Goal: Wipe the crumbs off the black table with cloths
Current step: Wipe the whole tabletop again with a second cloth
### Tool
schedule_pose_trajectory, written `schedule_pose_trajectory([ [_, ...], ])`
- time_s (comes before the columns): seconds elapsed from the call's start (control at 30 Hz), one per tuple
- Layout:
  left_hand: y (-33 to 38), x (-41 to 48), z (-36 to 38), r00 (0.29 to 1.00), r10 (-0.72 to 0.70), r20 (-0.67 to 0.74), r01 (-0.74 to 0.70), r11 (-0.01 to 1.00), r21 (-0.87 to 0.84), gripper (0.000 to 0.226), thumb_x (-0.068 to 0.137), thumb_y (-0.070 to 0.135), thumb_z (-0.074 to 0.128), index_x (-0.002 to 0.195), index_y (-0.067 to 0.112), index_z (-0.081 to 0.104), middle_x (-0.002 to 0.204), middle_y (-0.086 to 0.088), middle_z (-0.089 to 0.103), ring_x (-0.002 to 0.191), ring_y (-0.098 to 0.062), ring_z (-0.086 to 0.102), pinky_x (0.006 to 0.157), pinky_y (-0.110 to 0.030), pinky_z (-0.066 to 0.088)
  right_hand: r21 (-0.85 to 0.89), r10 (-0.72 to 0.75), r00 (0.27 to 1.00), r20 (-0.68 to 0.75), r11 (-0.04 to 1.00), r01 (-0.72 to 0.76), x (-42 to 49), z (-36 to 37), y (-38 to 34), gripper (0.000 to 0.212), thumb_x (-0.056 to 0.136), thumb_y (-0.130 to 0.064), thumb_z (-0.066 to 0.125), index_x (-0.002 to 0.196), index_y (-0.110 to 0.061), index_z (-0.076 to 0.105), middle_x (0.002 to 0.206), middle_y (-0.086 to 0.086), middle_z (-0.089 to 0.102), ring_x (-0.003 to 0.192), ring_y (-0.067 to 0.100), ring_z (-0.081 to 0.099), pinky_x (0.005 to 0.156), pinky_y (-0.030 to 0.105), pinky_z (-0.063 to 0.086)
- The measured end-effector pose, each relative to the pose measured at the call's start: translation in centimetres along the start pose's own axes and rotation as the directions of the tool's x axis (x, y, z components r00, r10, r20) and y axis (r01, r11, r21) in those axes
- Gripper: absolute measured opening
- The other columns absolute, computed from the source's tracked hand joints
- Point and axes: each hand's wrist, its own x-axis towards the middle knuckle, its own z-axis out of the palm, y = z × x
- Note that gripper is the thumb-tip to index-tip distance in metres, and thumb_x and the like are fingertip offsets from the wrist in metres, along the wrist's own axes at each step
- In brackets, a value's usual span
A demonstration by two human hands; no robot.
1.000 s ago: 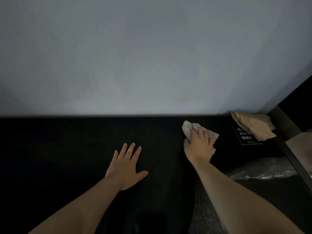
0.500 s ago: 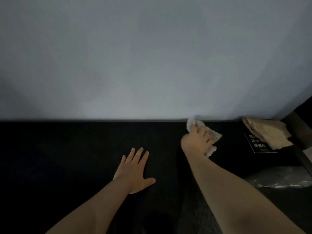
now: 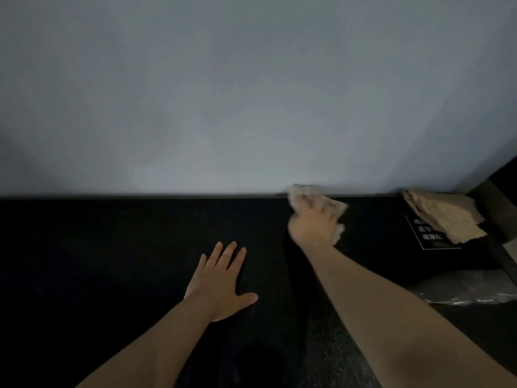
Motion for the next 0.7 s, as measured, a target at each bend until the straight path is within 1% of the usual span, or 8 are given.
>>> schedule_pose_trajectory([
  [0.07, -0.1, -0.1, 0.0, 1.0, 0.002, -0.006, -0.002, 1.0, -0.002, 0.094, 0.087, 0.068, 0.041, 0.15, 0.025, -0.013, 0.157, 0.001, -0.021, 0.144, -0.023, -0.02, 0.117, -0.043, -0.005, -0.062, -0.338, 0.941, 0.015, 0.939, 0.338, -2.7, 1.7, -2.7, 0.057, 0.093, -0.023, 0.041, 0.144, -0.04, 0.024, 0.156, 0.002, 0.017, 0.139, 0.033, 0.019, 0.109, 0.055, 0.017],
  [0.17, -0.1, -0.1, 0.1, 1.0, 0.002, -0.013, -0.002, 1.0, -0.001, 0.094, 0.086, 0.068, 0.041, 0.15, 0.025, -0.012, 0.158, 0.001, -0.02, 0.144, -0.023, -0.02, 0.117, -0.043, -0.004, -0.059, -0.74, 0.669, 0.075, 0.666, 0.743, -3.3, 2.3, -1.7, 0.046, 0.094, -0.024, 0.043, 0.138, -0.034, 0.042, 0.151, -0.002, 0.033, 0.135, 0.03, 0.032, 0.105, 0.05, 0.029],
  [0.23, -0.1, -0.1, 0.1, 1.0, -0.001, -0.007, 0.001, 1.0, 0.002, 0.094, 0.086, 0.068, 0.041, 0.15, 0.025, -0.013, 0.158, 0.001, -0.02, 0.144, -0.023, -0.02, 0.117, -0.043, -0.004, -0.115, -0.687, 0.724, -0.068, 0.726, 0.678, -0.4, 1.5, 1.4, 0.044, 0.089, -0.024, 0.042, 0.132, -0.025, 0.053, 0.142, 0.006, 0.047, 0.124, 0.034, 0.049, 0.091, 0.049, 0.044],
  [0.3, -0.1, 0.0, 0.1, 1.0, -0.005, -0.008, 0.005, 1.0, 0.008, 0.094, 0.086, 0.069, 0.04, 0.15, 0.026, -0.013, 0.157, 0.002, -0.021, 0.144, -0.023, -0.02, 0.117, -0.043, -0.004, -0.115, -0.324, 0.935, -0.143, 0.944, 0.31, 2.3, 0.2, 5.4, 0.047, 0.094, -0.028, 0.04, 0.141, -0.023, 0.04, 0.149, 0.01, 0.036, 0.132, 0.034, 0.038, 0.101, 0.049, 0.038],
  [0.4, -0.1, 0.0, 0.2, 1.0, -0.008, -0.009, 0.008, 1.0, 0.013, 0.094, 0.086, 0.07, 0.04, 0.15, 0.026, -0.014, 0.157, 0.001, -0.021, 0.144, -0.023, -0.02, 0.117, -0.043, -0.005, 0.024, 0.107, 0.99, -0.095, 0.994, -0.106, 1.8, -0.6, 6.9, 0.053, 0.096, -0.031, 0.041, 0.146, -0.028, 0.024, 0.155, 0.008, 0.019, 0.139, 0.034, 0.019, 0.109, 0.05, 0.026],
  [0.5, 0.1, -0.1, 0.2, 1.0, -0.019, -0.012, 0.019, 1.0, 0.004, 0.094, 0.086, 0.069, 0.039, 0.15, 0.025, -0.014, 0.157, 0.001, -0.021, 0.144, -0.023, -0.021, 0.117, -0.044, -0.005, -0.054, -0.18, 0.982, -0.05, 0.983, 0.178, -3.1, 0.9, 2.1, 0.054, 0.094, -0.024, 0.042, 0.144, -0.037, 0.026, 0.155, 0.004, 0.019, 0.137, 0.034, 0.022, 0.105, 0.051, 0.029],
  [0.6, 0.2, -0.2, 0.1, 1.0, -0.025, -0.011, 0.025, 1.0, 0.003, 0.093, 0.087, 0.068, 0.04, 0.15, 0.024, -0.013, 0.157, 0.001, -0.021, 0.144, -0.023, -0.02, 0.117, -0.044, -0.005, -0.039, -0.575, 0.816, 0.063, 0.815, 0.578, -6.7, 2.5, 1.2, 0.051, 0.097, -0.025, 0.04, 0.143, -0.041, 0.027, 0.156, -0.006, 0.015, 0.143, 0.023, 0.014, 0.112, 0.047, 0.019],
  [0.7, 0.3, -0.1, 0.1, 1.0, -0.029, -0.005, 0.029, 1.0, 0.004, 0.093, 0.087, 0.068, 0.04, 0.15, 0.024, -0.012, 0.158, 0.001, -0.02, 0.144, -0.023, -0.019, 0.117, -0.044, -0.004, -0.134, -0.504, 0.863, -0.024, 0.857, 0.497, -2.1, 1.0, 6.3, 0.048, 0.093, -0.034, 0.034, 0.141, -0.033, 0.036, 0.152, 0.001, 0.029, 0.136, 0.026, 0.033, 0.101, 0.041, 0.04],
])
